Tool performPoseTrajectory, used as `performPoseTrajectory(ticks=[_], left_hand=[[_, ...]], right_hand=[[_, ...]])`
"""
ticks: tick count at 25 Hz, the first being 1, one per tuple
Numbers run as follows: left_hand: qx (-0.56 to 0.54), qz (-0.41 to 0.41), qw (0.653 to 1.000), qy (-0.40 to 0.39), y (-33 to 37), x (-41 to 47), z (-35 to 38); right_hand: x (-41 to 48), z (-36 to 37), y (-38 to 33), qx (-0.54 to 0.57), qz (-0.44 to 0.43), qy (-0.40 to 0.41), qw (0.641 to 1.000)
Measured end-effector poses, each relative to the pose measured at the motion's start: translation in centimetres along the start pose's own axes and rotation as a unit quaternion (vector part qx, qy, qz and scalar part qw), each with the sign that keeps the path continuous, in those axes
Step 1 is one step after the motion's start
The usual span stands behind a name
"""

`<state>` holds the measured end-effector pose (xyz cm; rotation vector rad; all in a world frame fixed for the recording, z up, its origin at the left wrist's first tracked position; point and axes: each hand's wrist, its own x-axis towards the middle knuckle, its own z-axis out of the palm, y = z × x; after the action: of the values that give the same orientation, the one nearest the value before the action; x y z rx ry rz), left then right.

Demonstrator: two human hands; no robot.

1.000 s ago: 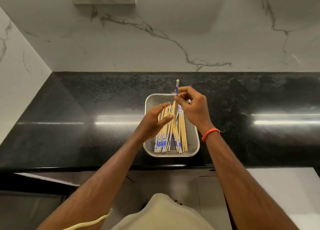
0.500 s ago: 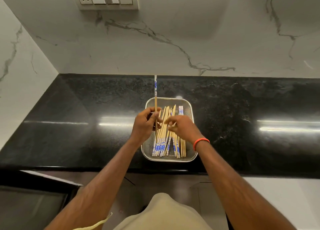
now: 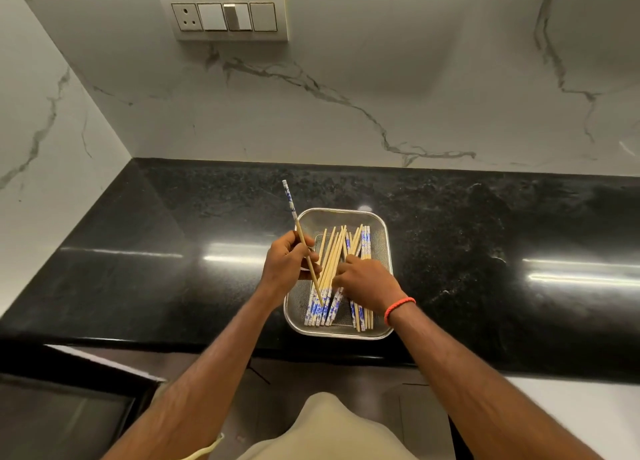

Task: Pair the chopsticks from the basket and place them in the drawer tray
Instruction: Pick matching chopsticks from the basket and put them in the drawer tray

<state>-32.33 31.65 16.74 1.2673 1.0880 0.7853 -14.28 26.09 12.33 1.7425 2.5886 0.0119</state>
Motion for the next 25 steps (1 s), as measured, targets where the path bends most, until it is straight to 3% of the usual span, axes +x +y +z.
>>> performPoseTrajectory(ticks=[8, 11, 13, 15, 17, 19, 20, 22, 25], left_hand=[[-0.016, -0.006, 1.0, 0.006, 0.1, -0.1, 0.3], [-0.005, -0.005, 1.0, 0.003, 0.3, -0.2, 0.2], [-0.002, -0.004, 1.0, -0.002, 0.4, -0.2, 0.0], [0.0, -0.007, 1.0, -0.015, 0.6, -0.1, -0.1], [0.003, -0.008, 0.999, -0.035, 0.9, 0.0, 0.1], [0.003, -0.007, 0.998, -0.06, 1.2, 0.0, 0.6], [0.0, -0.006, 0.997, -0.074, 1.3, 0.0, 0.8], [-0.013, -0.008, 0.995, -0.1, 1.5, -0.1, 1.2], [-0.032, -0.013, 0.992, -0.125, 1.5, -0.3, 1.5]], right_hand=[[-1.3, 0.4, 1.0, -0.016, -0.071, 0.056, 0.996], [-1.6, -1.3, 1.0, 0.104, 0.005, 0.194, 0.975], [-1.8, -2.9, 1.0, 0.258, 0.125, 0.313, 0.905], [-1.7, -4.8, 1.0, 0.42, 0.222, 0.385, 0.792], [-0.8, -6.8, 1.2, 0.559, 0.275, 0.373, 0.687], [0.2, -8.2, 1.4, 0.638, 0.3, 0.324, 0.632], [0.7, -8.6, 1.2, 0.649, 0.304, 0.298, 0.63], [1.6, -8.5, 0.5, 0.635, 0.303, 0.26, 0.661], [2.5, -7.9, -0.6, 0.623, 0.295, 0.251, 0.679]])
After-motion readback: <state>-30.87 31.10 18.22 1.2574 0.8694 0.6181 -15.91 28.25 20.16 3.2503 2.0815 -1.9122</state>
